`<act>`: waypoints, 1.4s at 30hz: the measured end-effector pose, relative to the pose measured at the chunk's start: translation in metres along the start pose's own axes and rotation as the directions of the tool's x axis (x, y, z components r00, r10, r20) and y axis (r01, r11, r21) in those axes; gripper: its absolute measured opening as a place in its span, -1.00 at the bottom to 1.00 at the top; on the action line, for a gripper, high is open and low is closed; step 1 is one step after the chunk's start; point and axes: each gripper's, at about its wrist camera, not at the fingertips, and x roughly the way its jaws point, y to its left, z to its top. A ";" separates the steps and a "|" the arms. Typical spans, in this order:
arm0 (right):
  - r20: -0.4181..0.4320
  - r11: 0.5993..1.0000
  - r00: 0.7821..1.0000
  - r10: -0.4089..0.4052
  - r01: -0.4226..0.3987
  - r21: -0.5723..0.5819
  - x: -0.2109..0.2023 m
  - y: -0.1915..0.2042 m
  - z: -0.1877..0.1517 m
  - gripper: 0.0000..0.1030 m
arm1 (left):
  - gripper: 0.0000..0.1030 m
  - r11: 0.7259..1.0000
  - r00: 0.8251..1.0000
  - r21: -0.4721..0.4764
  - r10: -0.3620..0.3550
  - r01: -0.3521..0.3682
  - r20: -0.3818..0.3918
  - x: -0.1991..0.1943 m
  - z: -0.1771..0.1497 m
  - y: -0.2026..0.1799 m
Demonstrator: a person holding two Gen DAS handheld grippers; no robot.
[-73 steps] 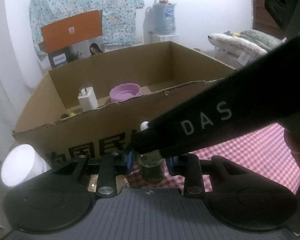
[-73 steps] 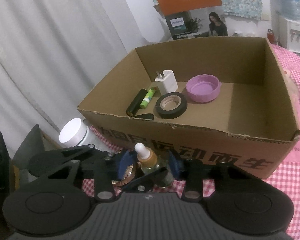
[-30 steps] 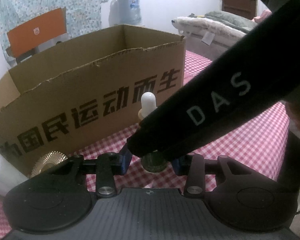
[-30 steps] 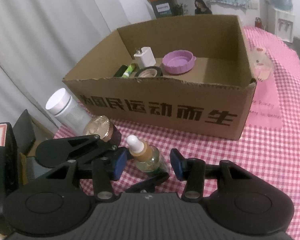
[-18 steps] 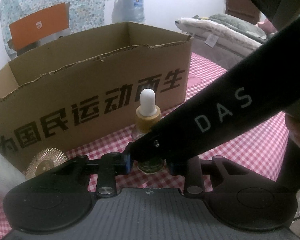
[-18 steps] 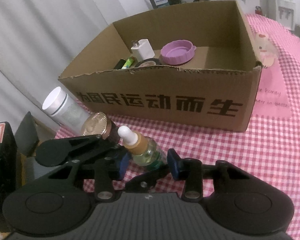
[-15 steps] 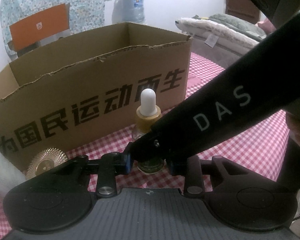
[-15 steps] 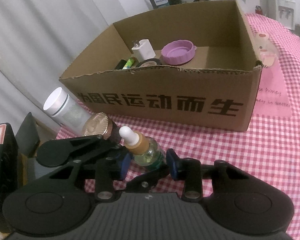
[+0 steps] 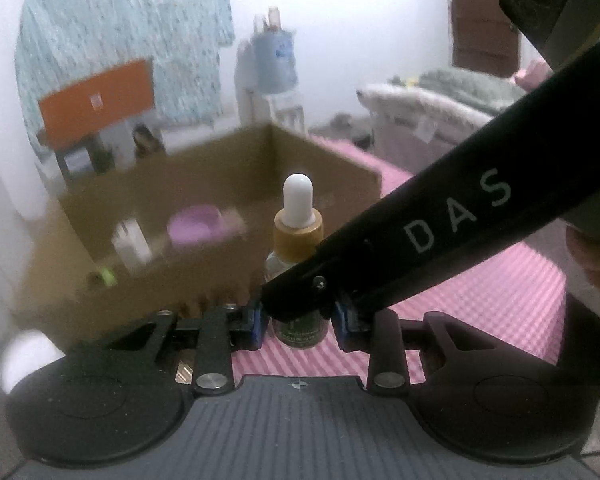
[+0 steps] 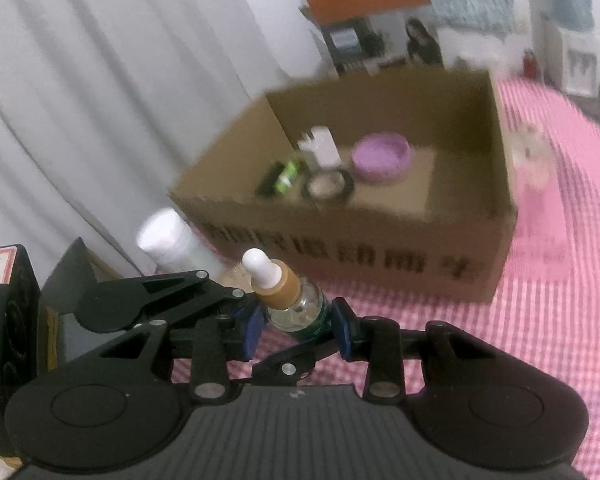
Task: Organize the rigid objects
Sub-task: 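Carry the green dropper bottle into the box and open the right gripper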
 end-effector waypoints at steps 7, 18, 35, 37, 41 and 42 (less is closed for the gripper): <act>0.062 0.996 0.997 0.036 -0.031 -0.081 -0.021 0.011 0.049 -0.23 | -0.39 0.999 0.998 -0.002 0.046 -0.046 0.048 -0.009 0.046 0.011; -0.018 0.996 0.997 0.072 -0.073 -0.056 0.026 -0.027 0.109 -0.23 | -0.39 0.995 0.998 -0.089 0.045 -0.049 -0.046 0.052 0.073 0.047; -0.234 0.998 0.971 0.046 -0.052 -0.019 0.118 -0.074 0.115 -0.29 | -0.36 0.970 0.969 -0.245 -0.069 0.010 -0.235 0.118 0.058 0.086; -0.252 0.999 0.967 0.036 -0.045 -0.031 0.124 -0.074 0.112 -0.29 | -0.36 0.971 0.966 -0.238 -0.072 0.011 -0.248 0.120 0.056 0.084; -0.278 0.998 0.960 0.023 -0.037 -0.044 0.129 -0.075 0.108 -0.29 | -0.34 0.967 0.960 -0.255 -0.092 0.023 -0.263 0.123 0.051 0.085; -0.282 0.998 0.959 0.019 -0.035 -0.050 0.130 -0.075 0.108 -0.29 | -0.33 0.963 0.959 -0.267 -0.101 0.027 -0.267 0.123 0.051 0.087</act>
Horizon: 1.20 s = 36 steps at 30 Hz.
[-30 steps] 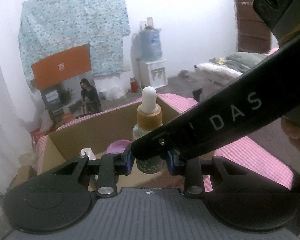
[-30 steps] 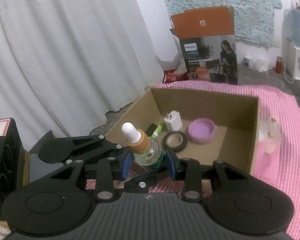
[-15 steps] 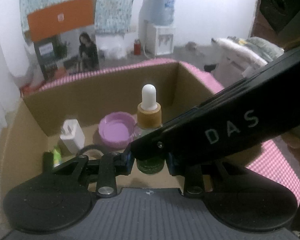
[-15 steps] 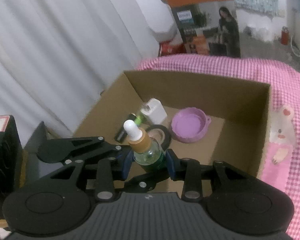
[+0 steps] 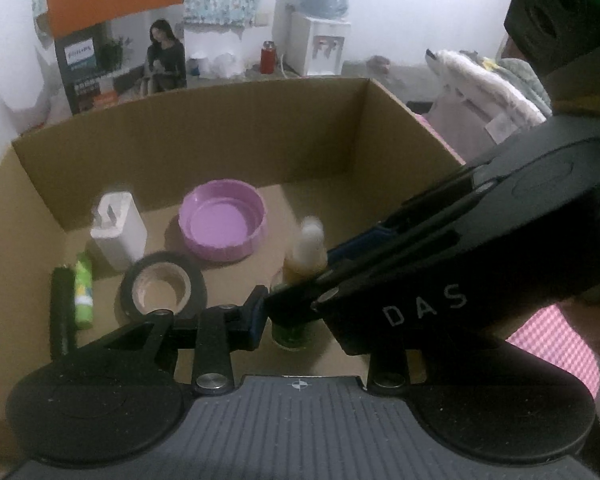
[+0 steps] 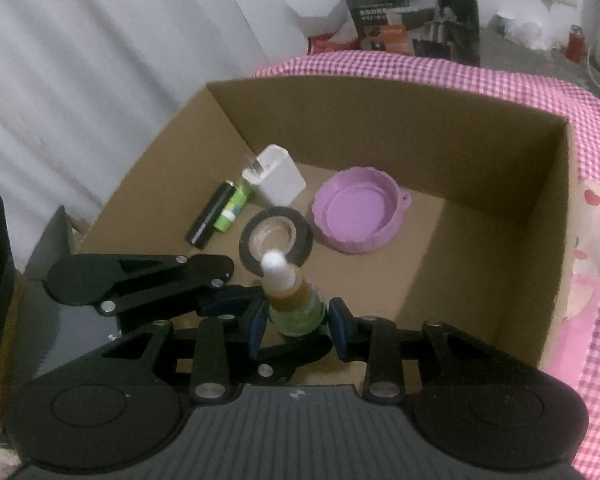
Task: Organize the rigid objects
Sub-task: 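Carry the green dropper bottle into the box and open the right gripper, then move the right gripper to the gold-lidded jar on the table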
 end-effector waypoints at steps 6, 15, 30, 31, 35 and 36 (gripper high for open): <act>-0.014 1.000 1.000 -0.013 0.012 -0.023 0.001 0.004 0.004 -0.24 | -0.21 1.000 1.000 0.005 -0.001 0.001 0.013 -0.004 0.002 -0.001; 0.075 1.000 0.997 0.003 -0.004 0.019 -0.028 0.009 0.004 -0.16 | 0.39 0.997 0.995 0.072 0.019 -0.026 0.102 -0.035 -0.006 -0.015; 0.333 0.984 0.942 0.042 -0.096 0.148 -0.134 0.033 -0.085 -0.16 | 0.94 0.988 0.960 0.134 0.031 -0.070 0.279 -0.130 -0.070 -0.027; 0.334 0.982 0.942 0.040 -0.099 0.161 -0.134 0.034 -0.091 -0.16 | 0.94 0.989 0.960 0.128 0.032 -0.070 0.278 -0.134 -0.077 -0.026; 0.333 0.973 0.943 0.001 -0.078 0.218 -0.125 0.041 -0.119 -0.15 | 0.94 0.992 0.967 0.102 0.048 -0.075 0.251 -0.141 -0.109 -0.020; 0.333 0.973 0.943 -0.012 -0.067 0.223 -0.120 0.044 -0.125 -0.15 | 0.94 0.992 0.969 0.101 0.052 -0.078 0.242 -0.141 -0.117 -0.019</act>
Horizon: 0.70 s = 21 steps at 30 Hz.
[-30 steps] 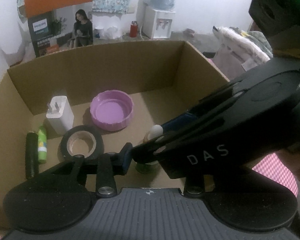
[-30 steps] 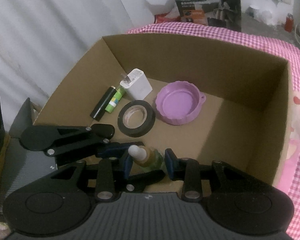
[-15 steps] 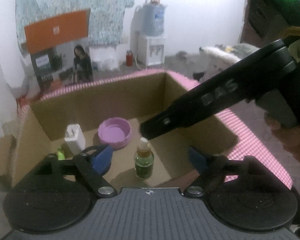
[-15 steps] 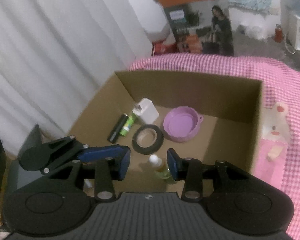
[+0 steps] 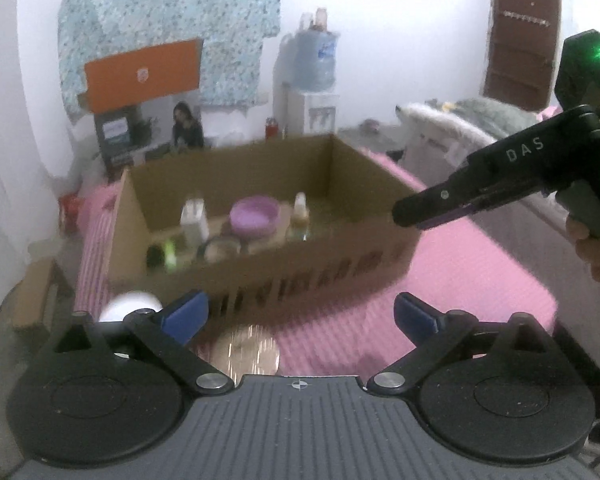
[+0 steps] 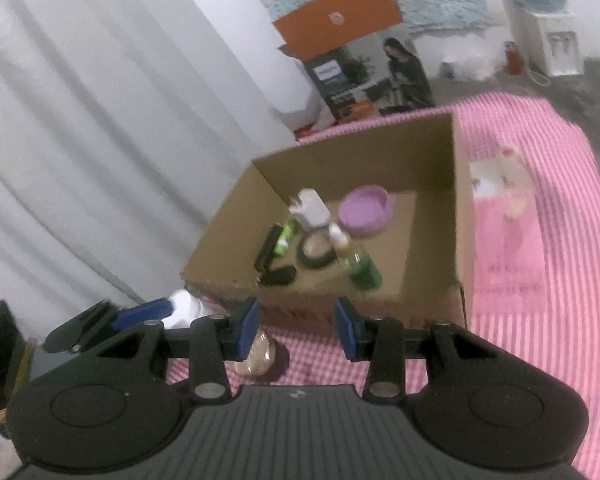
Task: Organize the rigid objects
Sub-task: 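Move the right gripper to the gold-lidded jar on the table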
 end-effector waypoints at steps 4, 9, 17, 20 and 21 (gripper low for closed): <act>0.007 0.997 0.998 -0.065 0.065 -0.048 0.017 0.015 -0.026 -0.12 | 0.95 0.999 0.998 0.010 0.044 -0.043 -0.053 0.006 -0.026 0.000; 0.026 0.984 0.997 -0.073 0.076 -0.161 0.041 0.040 -0.044 0.96 | 0.95 0.997 0.994 -0.014 0.074 -0.075 -0.083 0.023 -0.042 0.007; -0.051 0.979 0.997 -0.054 0.043 -0.201 0.087 0.056 -0.046 0.89 | 0.92 0.993 0.989 0.034 0.117 -0.114 -0.093 0.046 -0.058 0.005; -0.087 0.977 0.995 -0.042 0.023 -0.213 0.103 0.058 -0.047 0.78 | 0.92 0.992 0.988 0.041 0.119 -0.116 -0.096 0.052 -0.061 0.006; -0.101 0.977 0.994 -0.036 0.013 -0.215 0.109 0.059 -0.047 0.73 | 0.92 0.992 0.988 0.040 0.120 -0.116 -0.098 0.053 -0.061 0.006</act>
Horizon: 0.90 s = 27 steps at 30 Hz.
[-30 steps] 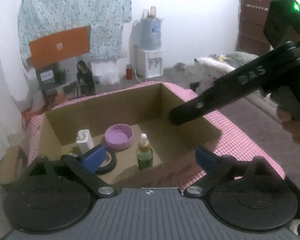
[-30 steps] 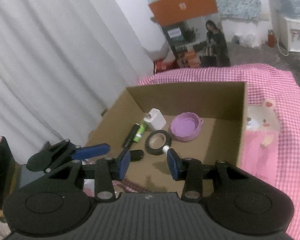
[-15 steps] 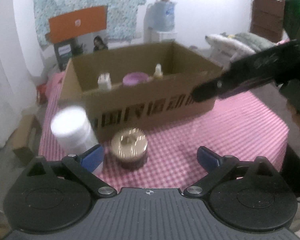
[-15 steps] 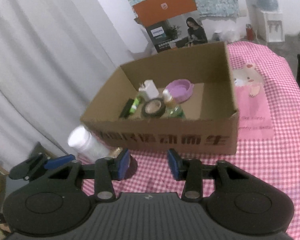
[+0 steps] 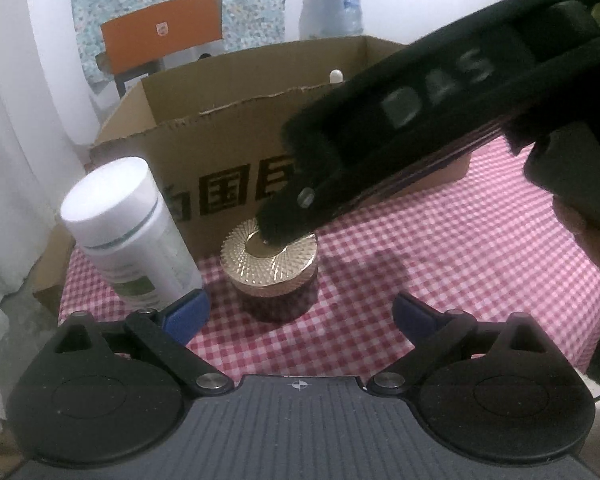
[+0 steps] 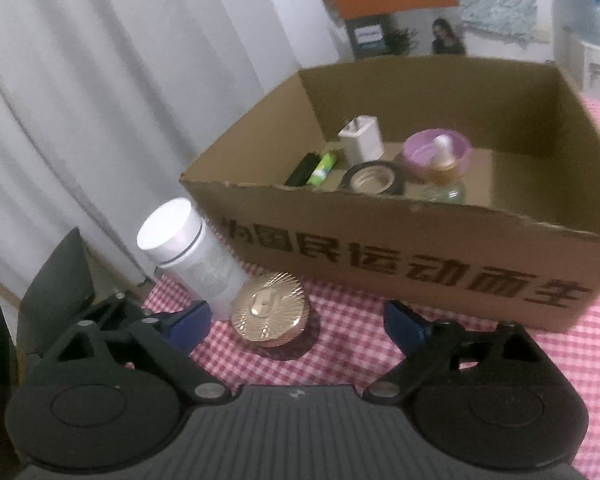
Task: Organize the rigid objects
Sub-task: 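Move the right gripper to the gold-lidded jar on the table, then grasp the gold-lidded jar by its sides with the right gripper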
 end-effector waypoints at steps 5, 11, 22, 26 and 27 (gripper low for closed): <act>-0.063 0.999 0.997 0.048 -0.048 0.011 0.021 -0.002 0.003 0.33 | 0.88 0.999 1.000 -0.024 -0.025 0.025 -0.011 0.008 0.001 0.004; -0.098 0.993 0.989 0.114 -0.111 0.033 0.027 -0.005 0.003 0.23 | 0.83 0.996 0.997 -0.034 -0.082 0.082 0.000 0.007 0.004 0.005; -0.092 0.994 0.992 0.082 -0.074 0.081 -0.011 -0.025 -0.014 0.23 | 0.86 0.971 0.974 0.090 -0.226 0.223 0.021 0.001 0.010 -0.034; -0.063 0.989 0.997 0.049 -0.040 0.140 -0.029 -0.041 -0.022 0.23 | 0.83 0.962 0.970 0.143 -0.240 0.232 0.039 -0.003 0.009 -0.046; -0.053 0.988 0.998 0.040 -0.031 0.149 -0.033 -0.044 -0.023 0.23 | 0.83 0.963 0.971 0.147 -0.236 0.227 0.043 -0.005 0.009 -0.046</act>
